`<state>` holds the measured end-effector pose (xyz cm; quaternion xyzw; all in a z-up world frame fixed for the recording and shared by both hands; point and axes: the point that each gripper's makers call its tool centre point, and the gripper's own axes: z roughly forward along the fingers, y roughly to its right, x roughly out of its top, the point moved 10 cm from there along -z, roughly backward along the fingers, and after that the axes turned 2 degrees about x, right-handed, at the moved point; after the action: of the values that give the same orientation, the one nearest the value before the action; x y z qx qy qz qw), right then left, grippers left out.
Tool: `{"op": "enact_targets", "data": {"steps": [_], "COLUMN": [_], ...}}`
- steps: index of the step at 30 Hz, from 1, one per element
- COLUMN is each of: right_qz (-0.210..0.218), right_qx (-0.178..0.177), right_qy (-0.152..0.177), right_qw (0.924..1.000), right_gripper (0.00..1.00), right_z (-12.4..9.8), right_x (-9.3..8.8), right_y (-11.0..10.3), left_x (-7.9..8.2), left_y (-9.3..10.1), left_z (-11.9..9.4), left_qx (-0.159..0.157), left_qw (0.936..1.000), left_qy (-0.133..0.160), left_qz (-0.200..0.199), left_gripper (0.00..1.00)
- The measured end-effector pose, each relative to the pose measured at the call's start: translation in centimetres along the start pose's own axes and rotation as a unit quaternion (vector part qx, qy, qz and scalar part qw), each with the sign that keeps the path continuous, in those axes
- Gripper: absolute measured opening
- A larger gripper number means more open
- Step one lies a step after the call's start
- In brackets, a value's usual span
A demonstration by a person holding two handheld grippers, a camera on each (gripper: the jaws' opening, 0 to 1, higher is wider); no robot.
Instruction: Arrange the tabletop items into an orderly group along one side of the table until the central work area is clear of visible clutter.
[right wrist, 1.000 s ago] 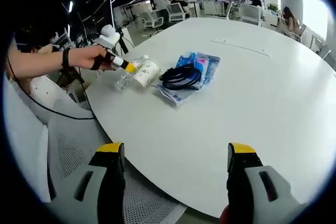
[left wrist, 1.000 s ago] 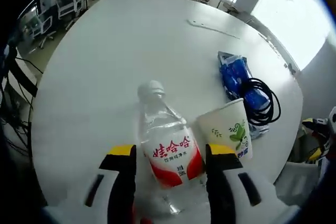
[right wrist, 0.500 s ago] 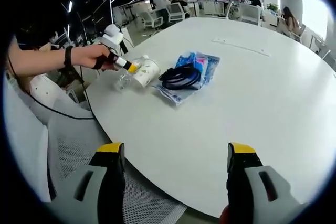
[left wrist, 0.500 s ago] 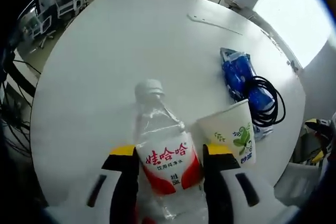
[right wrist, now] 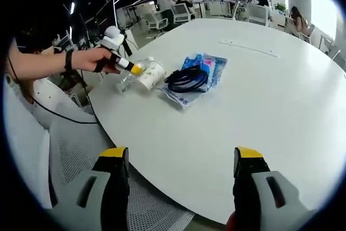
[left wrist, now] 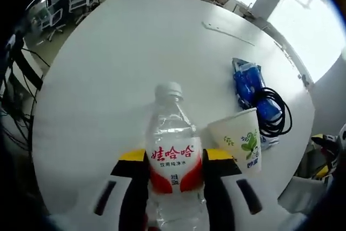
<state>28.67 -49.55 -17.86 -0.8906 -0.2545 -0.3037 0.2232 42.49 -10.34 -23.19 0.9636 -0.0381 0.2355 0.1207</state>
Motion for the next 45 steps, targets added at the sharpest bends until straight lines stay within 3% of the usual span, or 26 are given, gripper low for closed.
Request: {"op": "enact_targets", "data": {"steps": [45], "right_qz": [-0.012], "right_qx": [0.010], "right_qy": [0.013], "right_qw": [0.9998], "right_gripper": [0.80], "right_z": [0.3], "right_x": [0.1], "right_y": [-0.4], "left_x": [1.3], "left_y": [-0.6], "left_z": [-4.1], "left_qx": [0.024], "left_qw": [0.9961], "left_qy": [0.084], "left_qz": [0.010], "left_gripper": [0.37]}}
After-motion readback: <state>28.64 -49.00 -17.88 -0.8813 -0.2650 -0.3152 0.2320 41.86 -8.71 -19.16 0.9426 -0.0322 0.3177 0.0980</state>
